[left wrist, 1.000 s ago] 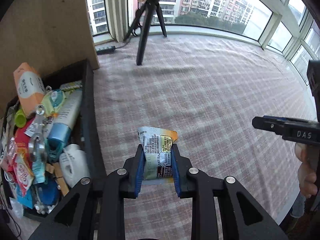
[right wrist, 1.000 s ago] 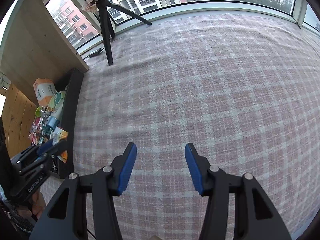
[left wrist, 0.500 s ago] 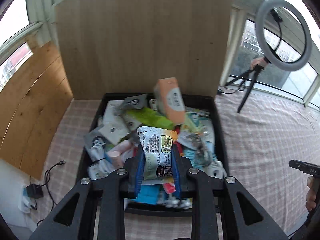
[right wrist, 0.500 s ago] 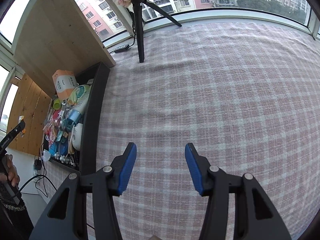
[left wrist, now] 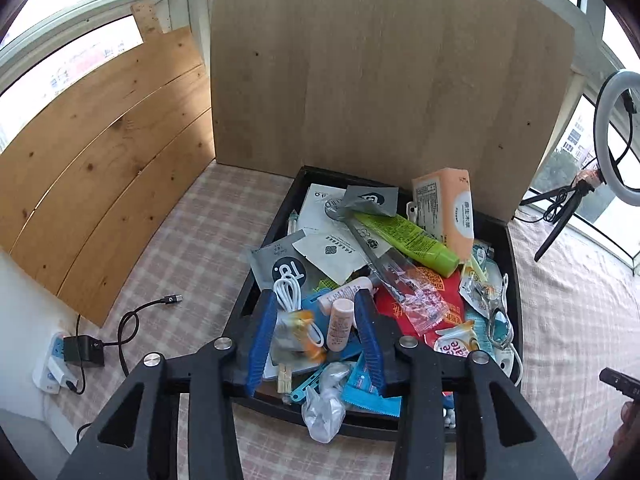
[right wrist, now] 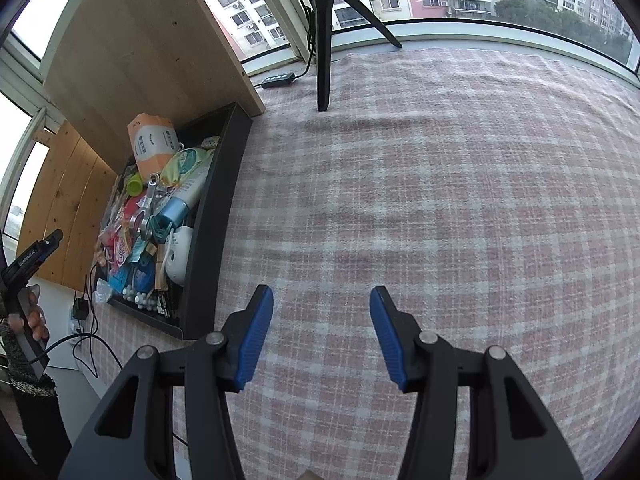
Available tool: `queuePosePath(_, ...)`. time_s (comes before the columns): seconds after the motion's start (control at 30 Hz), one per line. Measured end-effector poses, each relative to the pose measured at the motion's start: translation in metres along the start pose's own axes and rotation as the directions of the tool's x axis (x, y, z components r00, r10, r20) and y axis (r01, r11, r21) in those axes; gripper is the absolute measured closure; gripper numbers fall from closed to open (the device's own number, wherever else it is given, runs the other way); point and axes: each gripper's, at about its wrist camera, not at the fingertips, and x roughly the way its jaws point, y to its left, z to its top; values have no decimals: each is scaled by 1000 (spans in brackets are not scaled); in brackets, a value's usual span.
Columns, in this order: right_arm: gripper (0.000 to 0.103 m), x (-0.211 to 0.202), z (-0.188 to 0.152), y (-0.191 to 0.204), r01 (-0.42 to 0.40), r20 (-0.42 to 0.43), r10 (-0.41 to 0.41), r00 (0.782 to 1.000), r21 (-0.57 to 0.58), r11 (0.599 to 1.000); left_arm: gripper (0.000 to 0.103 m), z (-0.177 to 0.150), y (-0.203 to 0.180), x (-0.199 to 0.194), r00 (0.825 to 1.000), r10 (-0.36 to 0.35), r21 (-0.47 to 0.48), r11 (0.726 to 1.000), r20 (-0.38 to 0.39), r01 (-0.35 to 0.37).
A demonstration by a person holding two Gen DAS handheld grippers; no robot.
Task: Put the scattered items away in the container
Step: 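Open the left tool to drop the packet into the tray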
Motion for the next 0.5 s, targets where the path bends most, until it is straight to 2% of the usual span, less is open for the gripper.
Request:
queuePosePath(0.1, 53, -2, -2, 0, 0, 3, 0, 1000, 6, 1000, 65, -2, -3, -4, 1000, -8, -4, 1000, 3, 8)
queuePosePath(0.2, 53, -5, -4, 2, 1, 7, -1, 1000, -1, 1000, 65, -7, -10, -8, 999, -48, -7, 999, 0, 48)
queuePosePath(0.5, 53, -27, -16, 16, 9, 47, -9, 999, -13, 1000, 63, -31, -52, -35, 996, -93, 56, 994, 3, 93)
